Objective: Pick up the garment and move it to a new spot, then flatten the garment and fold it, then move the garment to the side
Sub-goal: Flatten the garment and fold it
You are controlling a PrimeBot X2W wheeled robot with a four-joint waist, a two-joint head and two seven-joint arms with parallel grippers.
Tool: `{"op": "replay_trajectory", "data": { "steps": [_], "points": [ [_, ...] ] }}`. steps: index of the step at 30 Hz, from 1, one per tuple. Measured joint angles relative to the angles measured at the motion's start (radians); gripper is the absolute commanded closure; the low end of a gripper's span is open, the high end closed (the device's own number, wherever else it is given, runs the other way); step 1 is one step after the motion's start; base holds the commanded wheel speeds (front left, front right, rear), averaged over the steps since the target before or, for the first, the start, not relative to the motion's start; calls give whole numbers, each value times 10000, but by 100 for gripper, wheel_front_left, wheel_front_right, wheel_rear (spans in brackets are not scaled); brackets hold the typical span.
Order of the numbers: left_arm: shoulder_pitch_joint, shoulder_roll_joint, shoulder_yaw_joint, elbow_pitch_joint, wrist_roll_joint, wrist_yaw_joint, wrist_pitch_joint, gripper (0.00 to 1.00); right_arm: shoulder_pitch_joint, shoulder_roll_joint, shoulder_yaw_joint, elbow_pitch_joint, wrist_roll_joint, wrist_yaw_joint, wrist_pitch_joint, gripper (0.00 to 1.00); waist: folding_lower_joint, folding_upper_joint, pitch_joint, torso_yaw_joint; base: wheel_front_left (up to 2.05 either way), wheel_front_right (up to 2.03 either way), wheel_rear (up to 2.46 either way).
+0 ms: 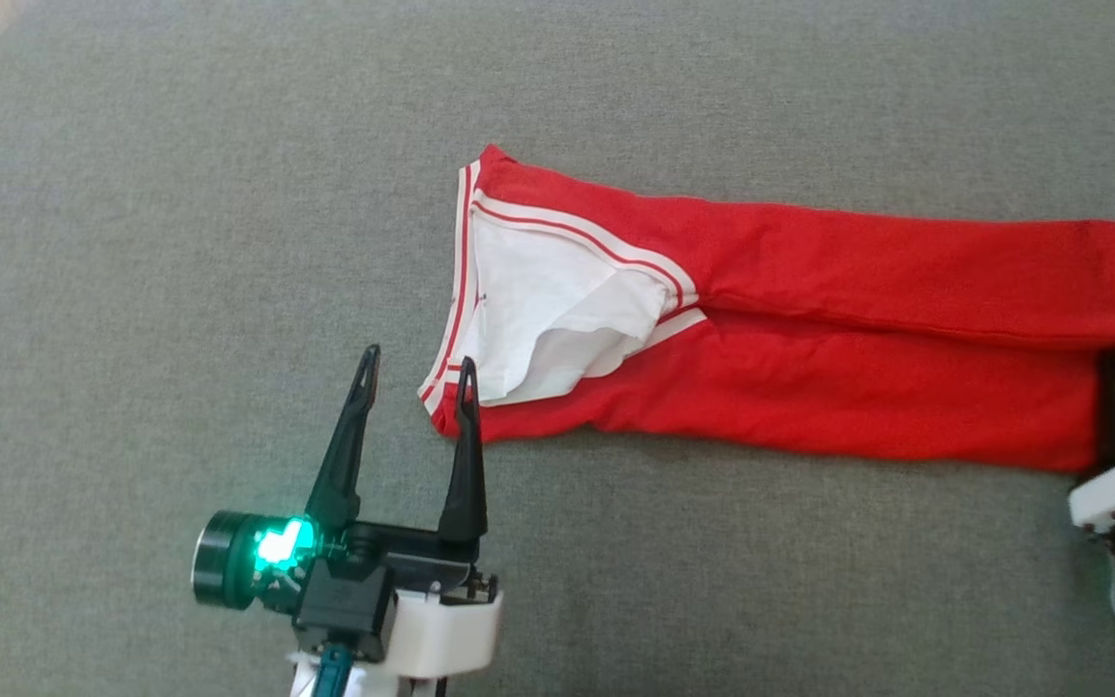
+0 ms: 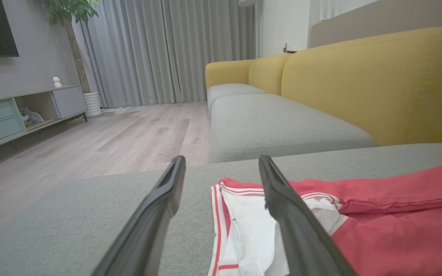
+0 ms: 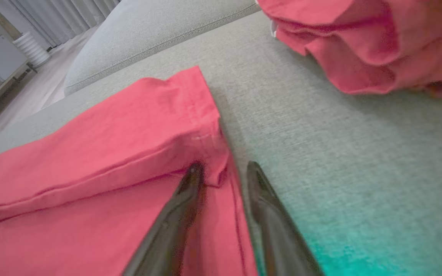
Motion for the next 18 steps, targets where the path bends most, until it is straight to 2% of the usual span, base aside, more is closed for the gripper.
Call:
{"op": "replay_trajectory", "data": {
  "steps": [11,18],
  "points": [
    [317,-397,617,46,357,-667,0,0,-81,-73,594,132,280,2,-479,100,1,0,-174,-289,0,0,0],
    [394,-533,943,46,510,-988,0,0,-81,-1243,571,-59,370,2,-692,100,2,0,-236,-558,0,0,0]
  ]
}}
